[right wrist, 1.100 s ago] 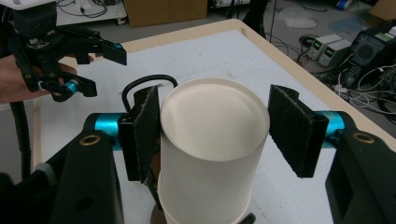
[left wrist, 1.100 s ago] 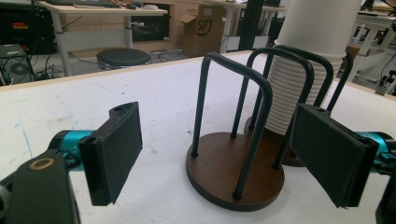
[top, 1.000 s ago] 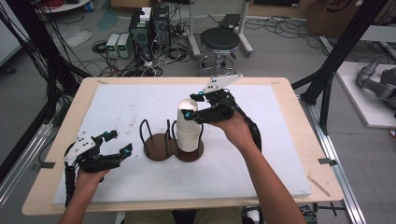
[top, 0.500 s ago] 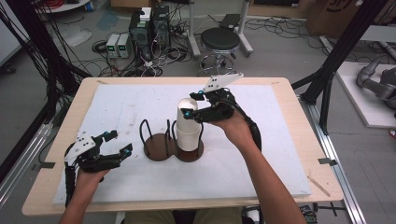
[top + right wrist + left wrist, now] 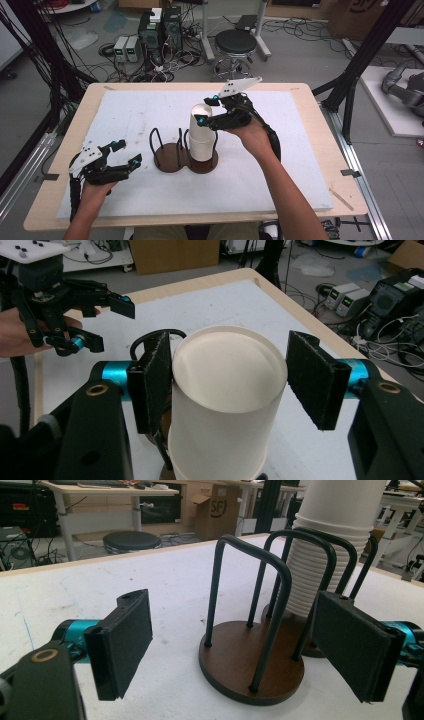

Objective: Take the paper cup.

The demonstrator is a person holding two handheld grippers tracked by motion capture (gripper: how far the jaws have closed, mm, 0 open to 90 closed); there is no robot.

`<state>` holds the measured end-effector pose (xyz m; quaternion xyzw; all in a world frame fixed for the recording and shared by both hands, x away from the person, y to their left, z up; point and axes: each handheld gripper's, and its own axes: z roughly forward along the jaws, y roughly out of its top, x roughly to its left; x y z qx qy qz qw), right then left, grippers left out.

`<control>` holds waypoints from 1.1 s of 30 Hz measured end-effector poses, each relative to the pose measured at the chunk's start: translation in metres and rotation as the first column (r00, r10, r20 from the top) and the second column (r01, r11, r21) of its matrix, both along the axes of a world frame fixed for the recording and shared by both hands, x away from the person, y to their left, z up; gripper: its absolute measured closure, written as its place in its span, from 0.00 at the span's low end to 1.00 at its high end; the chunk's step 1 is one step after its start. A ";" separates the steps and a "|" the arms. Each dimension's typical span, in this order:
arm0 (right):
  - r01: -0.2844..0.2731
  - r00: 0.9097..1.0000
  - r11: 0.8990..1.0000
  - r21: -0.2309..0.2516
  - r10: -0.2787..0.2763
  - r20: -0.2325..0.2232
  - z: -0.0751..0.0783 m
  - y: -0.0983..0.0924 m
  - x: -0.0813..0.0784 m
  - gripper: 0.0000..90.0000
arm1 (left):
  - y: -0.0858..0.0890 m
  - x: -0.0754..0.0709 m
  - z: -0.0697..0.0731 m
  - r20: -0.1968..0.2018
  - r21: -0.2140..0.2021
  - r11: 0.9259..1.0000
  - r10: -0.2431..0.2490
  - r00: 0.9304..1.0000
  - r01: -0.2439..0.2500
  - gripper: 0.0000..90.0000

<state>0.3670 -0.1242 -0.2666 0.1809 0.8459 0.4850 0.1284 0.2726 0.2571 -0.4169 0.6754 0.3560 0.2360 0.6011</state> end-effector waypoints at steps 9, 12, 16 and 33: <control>-0.003 1.000 1.000 0.012 0.003 0.003 0.002 -0.001 0.000 0.42 | 0.000 0.000 0.000 0.000 0.001 1.000 -0.001 1.000 0.001 0.19; -0.003 1.000 1.000 0.018 0.003 0.005 0.004 -0.001 0.000 0.42 | 0.000 0.000 0.000 0.000 0.003 1.000 -0.002 1.000 0.002 0.19; -0.006 1.000 1.000 0.021 0.006 0.010 0.006 -0.002 0.000 0.42 | 0.000 0.000 0.000 0.000 0.005 1.000 -0.003 1.000 0.003 0.19; -0.002 1.000 1.000 0.031 0.002 0.023 0.014 -0.001 -0.001 0.42 | 0.001 -0.001 0.000 0.002 0.000 1.000 -0.003 1.000 0.003 0.19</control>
